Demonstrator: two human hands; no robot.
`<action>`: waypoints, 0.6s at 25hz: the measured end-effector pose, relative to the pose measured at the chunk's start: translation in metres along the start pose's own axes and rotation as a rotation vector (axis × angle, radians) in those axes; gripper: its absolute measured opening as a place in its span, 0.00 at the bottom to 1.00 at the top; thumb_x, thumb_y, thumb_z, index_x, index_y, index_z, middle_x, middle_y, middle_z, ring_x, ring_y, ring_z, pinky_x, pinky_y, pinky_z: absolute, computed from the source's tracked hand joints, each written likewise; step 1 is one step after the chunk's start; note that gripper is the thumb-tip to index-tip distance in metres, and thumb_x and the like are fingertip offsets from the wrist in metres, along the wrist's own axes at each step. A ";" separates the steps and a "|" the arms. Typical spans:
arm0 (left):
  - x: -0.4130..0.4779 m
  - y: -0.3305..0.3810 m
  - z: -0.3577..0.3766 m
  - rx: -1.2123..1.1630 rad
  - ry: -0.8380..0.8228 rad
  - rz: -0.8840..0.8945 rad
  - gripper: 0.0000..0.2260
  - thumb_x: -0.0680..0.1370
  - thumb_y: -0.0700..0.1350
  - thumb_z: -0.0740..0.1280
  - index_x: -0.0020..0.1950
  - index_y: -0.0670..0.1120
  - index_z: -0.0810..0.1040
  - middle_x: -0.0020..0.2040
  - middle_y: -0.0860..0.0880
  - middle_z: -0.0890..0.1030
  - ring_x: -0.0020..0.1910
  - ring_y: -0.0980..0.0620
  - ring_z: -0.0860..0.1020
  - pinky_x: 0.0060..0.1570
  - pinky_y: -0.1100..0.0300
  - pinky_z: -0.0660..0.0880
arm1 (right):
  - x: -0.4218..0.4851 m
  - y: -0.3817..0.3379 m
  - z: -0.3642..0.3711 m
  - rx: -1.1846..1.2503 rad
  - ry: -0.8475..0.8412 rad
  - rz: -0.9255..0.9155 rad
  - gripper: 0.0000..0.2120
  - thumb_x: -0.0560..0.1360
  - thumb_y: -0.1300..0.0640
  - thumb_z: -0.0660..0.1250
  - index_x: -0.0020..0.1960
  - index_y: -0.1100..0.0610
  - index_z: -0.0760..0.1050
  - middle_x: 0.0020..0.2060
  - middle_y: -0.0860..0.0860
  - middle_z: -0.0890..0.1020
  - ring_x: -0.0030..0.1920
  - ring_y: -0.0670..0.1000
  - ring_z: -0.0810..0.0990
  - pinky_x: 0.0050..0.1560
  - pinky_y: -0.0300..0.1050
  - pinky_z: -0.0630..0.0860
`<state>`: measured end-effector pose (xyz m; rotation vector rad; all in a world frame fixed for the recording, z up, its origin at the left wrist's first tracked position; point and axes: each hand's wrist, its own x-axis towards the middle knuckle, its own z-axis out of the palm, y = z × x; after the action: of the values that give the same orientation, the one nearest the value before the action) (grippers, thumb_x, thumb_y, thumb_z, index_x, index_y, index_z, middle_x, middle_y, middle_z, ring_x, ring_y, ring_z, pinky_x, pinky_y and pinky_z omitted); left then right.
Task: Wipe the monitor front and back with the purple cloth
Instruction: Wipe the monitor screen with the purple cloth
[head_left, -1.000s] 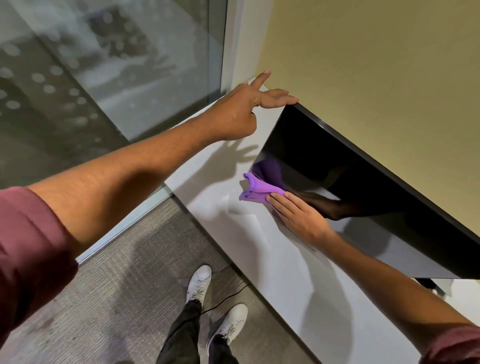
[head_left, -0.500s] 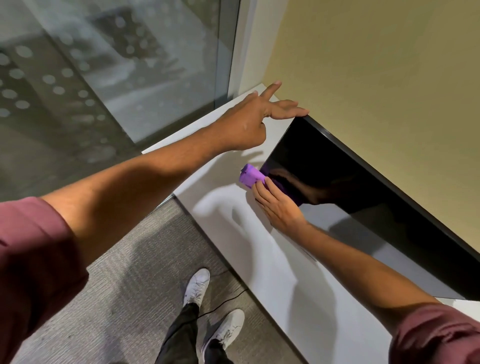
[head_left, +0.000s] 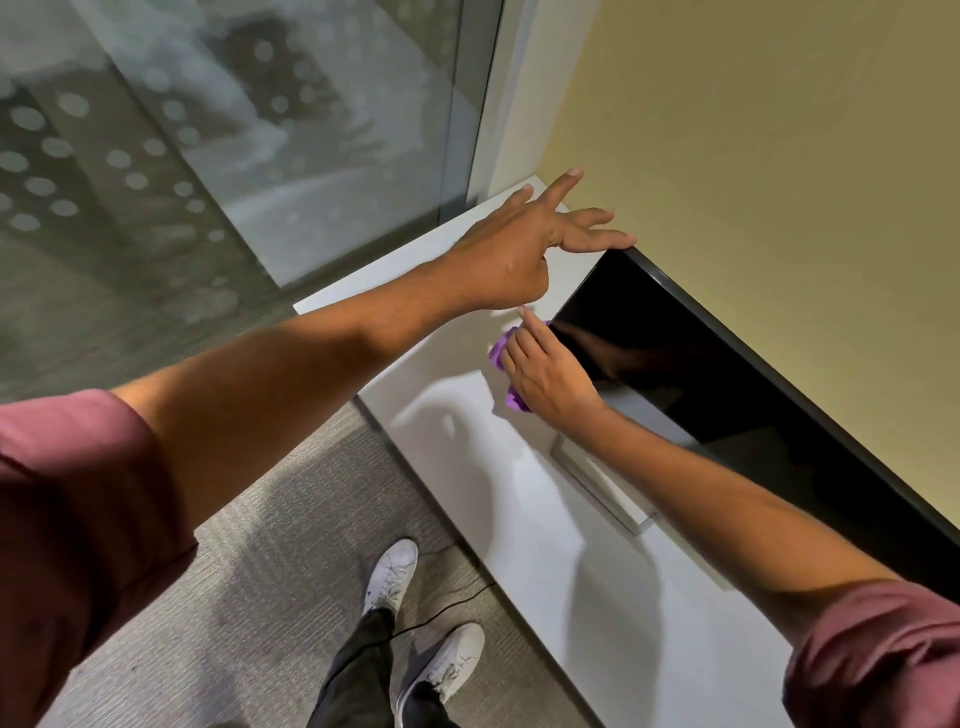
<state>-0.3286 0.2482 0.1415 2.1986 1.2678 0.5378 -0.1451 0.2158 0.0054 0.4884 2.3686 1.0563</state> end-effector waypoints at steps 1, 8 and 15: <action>0.000 0.001 -0.001 0.011 -0.001 -0.001 0.51 0.67 0.22 0.55 0.79 0.68 0.67 0.83 0.60 0.65 0.86 0.54 0.43 0.82 0.49 0.44 | 0.000 0.007 -0.003 0.004 -0.003 0.008 0.24 0.83 0.55 0.65 0.75 0.66 0.71 0.68 0.63 0.78 0.73 0.68 0.71 0.81 0.74 0.35; -0.004 0.017 -0.015 0.131 -0.015 -0.011 0.48 0.72 0.22 0.61 0.79 0.68 0.67 0.84 0.58 0.63 0.86 0.50 0.44 0.84 0.43 0.47 | -0.011 0.045 -0.027 0.052 0.038 0.058 0.20 0.84 0.50 0.61 0.66 0.64 0.76 0.58 0.62 0.81 0.62 0.65 0.77 0.82 0.71 0.51; 0.002 0.037 -0.040 0.236 -0.120 0.023 0.48 0.71 0.22 0.56 0.81 0.65 0.65 0.86 0.56 0.57 0.86 0.49 0.41 0.84 0.40 0.47 | -0.012 0.072 -0.051 0.060 -0.077 0.082 0.24 0.85 0.43 0.60 0.69 0.61 0.74 0.60 0.61 0.80 0.63 0.65 0.77 0.78 0.68 0.66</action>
<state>-0.3264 0.2448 0.1960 2.4016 1.2991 0.2702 -0.1560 0.2249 0.0932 0.6410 2.3354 0.9863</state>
